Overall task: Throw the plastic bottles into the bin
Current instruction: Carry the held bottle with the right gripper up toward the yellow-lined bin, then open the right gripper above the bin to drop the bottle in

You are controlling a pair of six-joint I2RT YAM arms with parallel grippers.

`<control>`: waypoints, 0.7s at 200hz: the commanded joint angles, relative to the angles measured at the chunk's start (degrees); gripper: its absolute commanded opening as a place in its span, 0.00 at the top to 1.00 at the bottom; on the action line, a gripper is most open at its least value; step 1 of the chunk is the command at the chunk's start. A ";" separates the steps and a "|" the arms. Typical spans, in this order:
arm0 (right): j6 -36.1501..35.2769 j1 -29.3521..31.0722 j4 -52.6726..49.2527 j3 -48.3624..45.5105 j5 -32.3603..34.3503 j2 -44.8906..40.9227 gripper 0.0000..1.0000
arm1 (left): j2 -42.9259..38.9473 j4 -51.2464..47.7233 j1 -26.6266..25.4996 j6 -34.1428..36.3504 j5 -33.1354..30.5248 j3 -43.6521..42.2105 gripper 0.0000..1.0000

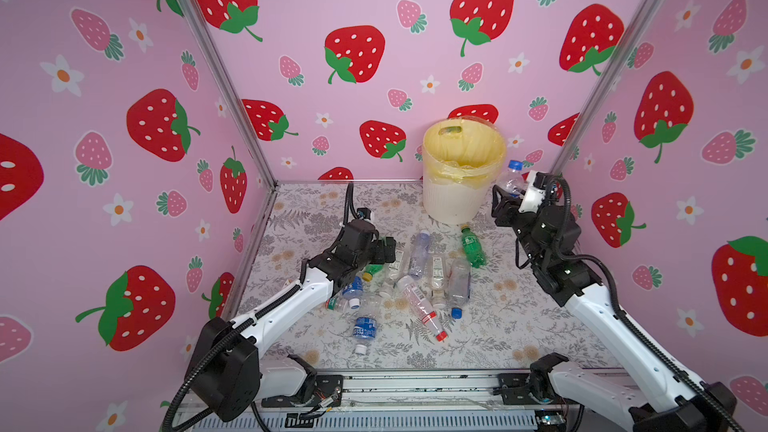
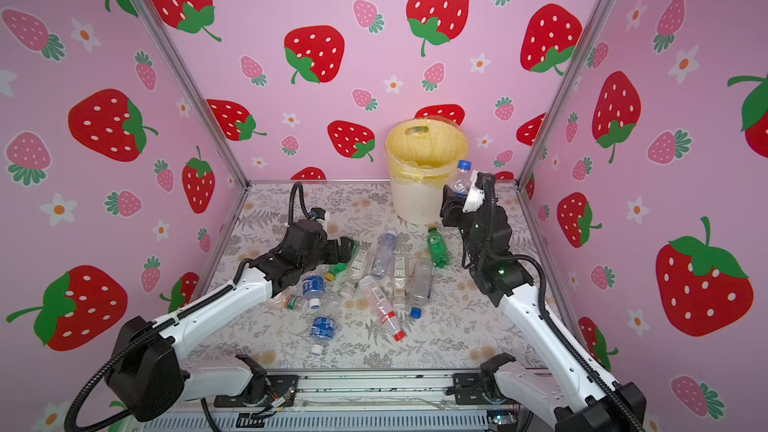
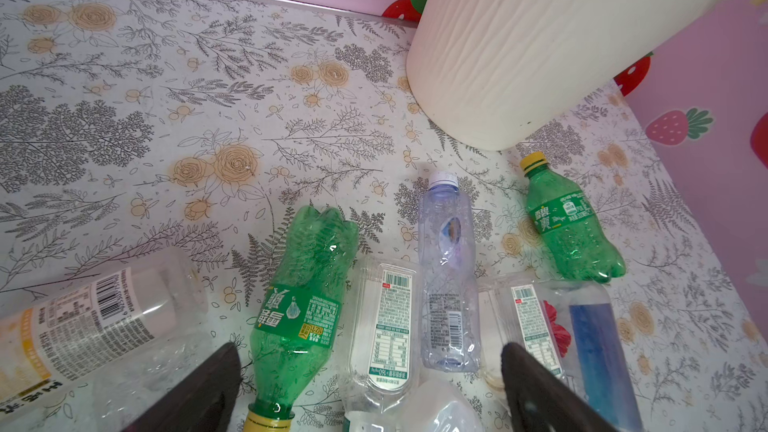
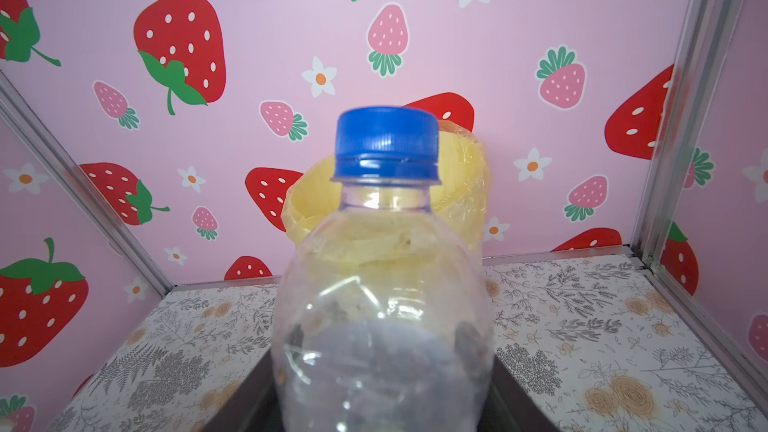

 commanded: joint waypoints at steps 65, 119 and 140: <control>-0.33 -0.32 4.96 2.13 -2.48 3.32 0.41 | 0.58 0.24 0.46 -0.30 1.87 0.75 0.01; 0.44 -0.32 5.38 4.11 -2.10 5.80 0.41 | 1.43 0.51 0.87 -0.10 2.21 0.90 0.01; -0.42 -0.41 5.56 8.32 -1.45 9.33 0.40 | 1.58 0.60 0.87 -0.40 2.31 1.00 0.01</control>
